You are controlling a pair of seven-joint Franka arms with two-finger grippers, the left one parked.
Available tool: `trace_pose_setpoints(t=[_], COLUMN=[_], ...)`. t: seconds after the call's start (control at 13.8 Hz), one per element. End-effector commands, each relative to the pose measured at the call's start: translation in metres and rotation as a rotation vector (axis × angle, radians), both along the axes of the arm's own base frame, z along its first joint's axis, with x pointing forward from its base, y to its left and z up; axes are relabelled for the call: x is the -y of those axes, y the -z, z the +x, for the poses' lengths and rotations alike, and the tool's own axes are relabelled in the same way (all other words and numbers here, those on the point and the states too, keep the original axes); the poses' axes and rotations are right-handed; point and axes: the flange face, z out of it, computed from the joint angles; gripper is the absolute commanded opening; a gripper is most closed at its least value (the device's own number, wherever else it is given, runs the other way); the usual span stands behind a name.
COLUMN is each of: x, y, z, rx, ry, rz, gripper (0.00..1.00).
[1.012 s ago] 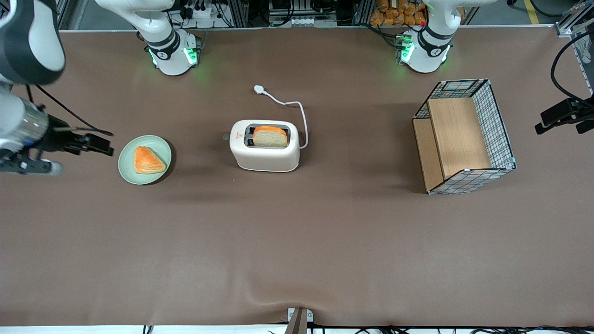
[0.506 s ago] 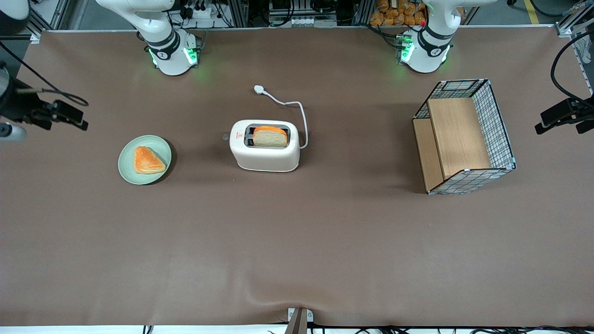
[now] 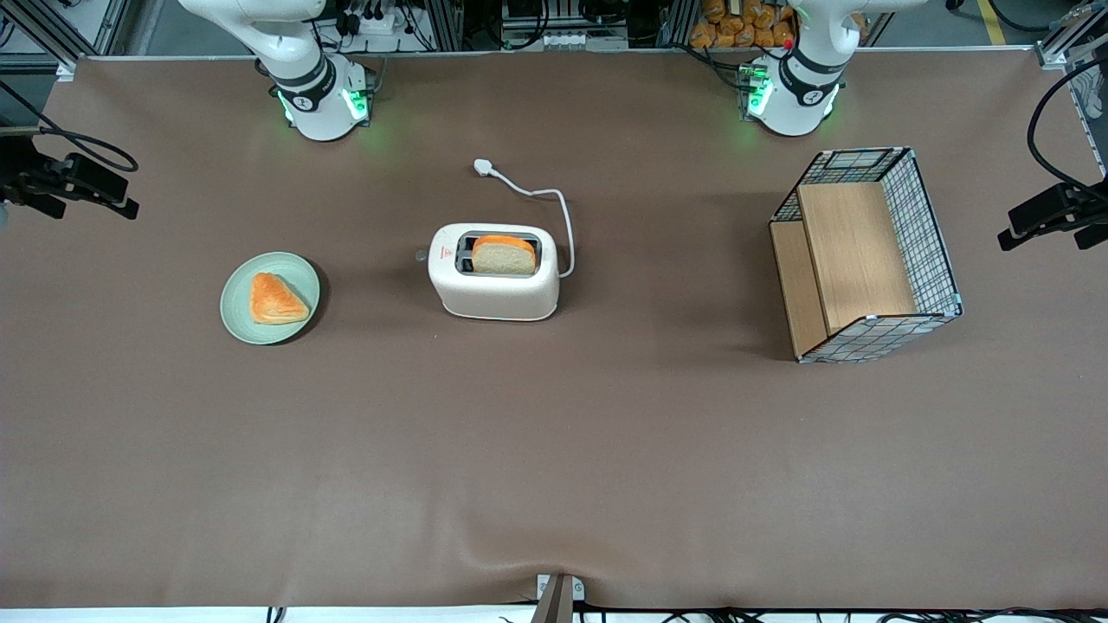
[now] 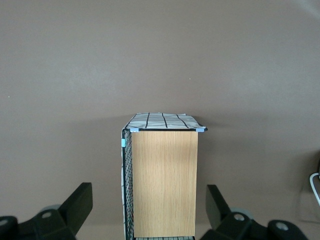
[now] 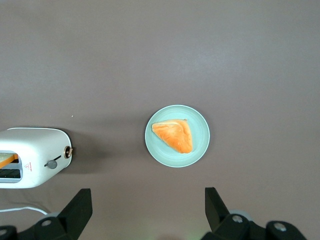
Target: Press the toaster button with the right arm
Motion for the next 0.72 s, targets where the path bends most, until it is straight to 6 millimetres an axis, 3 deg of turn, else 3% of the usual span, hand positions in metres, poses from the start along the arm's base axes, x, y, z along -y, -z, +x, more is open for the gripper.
trace_pose_setpoints(t=[0.0, 0.29, 0.65], x=[0.0054, -0.0030, 0.0002], y=[-0.0058, -0.0073, -0.0083], z=[0.0022, 0.0027, 0.0024], rx=[0.003, 0.005, 0.010], ry=[-0.006, -0.008, -0.003], rz=[-0.021, -0.021, -0.021], gripper=[1.00, 1.00, 1.00])
